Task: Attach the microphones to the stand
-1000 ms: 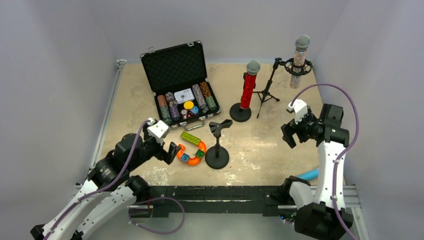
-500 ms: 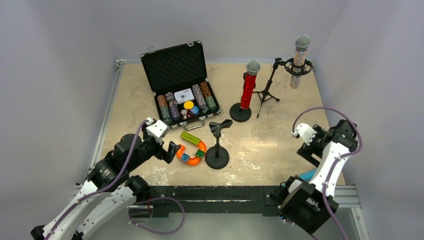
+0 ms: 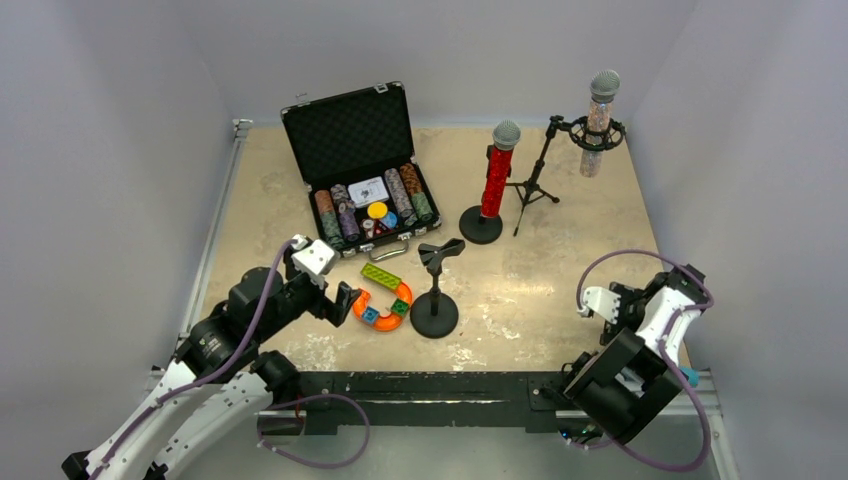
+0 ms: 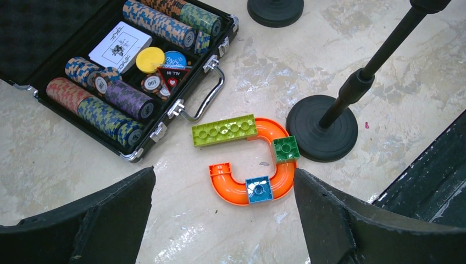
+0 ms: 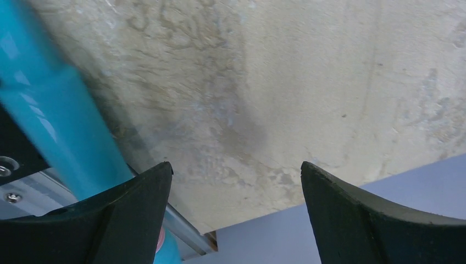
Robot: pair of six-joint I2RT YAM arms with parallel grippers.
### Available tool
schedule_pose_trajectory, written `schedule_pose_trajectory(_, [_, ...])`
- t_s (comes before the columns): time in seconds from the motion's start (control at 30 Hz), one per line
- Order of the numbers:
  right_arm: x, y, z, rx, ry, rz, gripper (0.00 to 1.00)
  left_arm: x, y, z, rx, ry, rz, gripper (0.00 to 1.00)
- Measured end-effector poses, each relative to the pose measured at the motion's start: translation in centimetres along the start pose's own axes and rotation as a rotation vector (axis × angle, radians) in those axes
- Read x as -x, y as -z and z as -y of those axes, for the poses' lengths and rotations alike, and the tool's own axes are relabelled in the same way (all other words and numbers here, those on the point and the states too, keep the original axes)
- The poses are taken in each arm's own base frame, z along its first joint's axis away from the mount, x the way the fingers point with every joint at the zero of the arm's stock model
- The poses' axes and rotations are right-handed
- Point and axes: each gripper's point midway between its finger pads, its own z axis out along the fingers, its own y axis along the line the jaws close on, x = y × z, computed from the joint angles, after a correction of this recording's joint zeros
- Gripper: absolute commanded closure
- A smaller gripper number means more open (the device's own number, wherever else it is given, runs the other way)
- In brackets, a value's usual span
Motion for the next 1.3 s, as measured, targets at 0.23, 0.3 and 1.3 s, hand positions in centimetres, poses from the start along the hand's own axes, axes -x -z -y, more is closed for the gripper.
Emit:
schedule_pose_trajectory(0.23, [-0.2, -1.2, -1.4, 0.042, 0.013, -0.016, 0.13, 0.0, 0.0, -0.1, 0.003, 0.001, -0.002, 0.01])
schedule_pose_trajectory(0.3, [0.0, -1.2, -1.2, 0.042, 0.015, -0.002, 0.14, -0.1, -0.1, -0.1, 0.006, 0.002, -0.004, 0.01])
schedule_pose_trajectory(1.3, [2.3, -2.5, -7.4, 0.166, -0.458, 0.021, 0.37, 0.1, -0.3, 0.1, -0.007, 0.002, 0.000, 0.01])
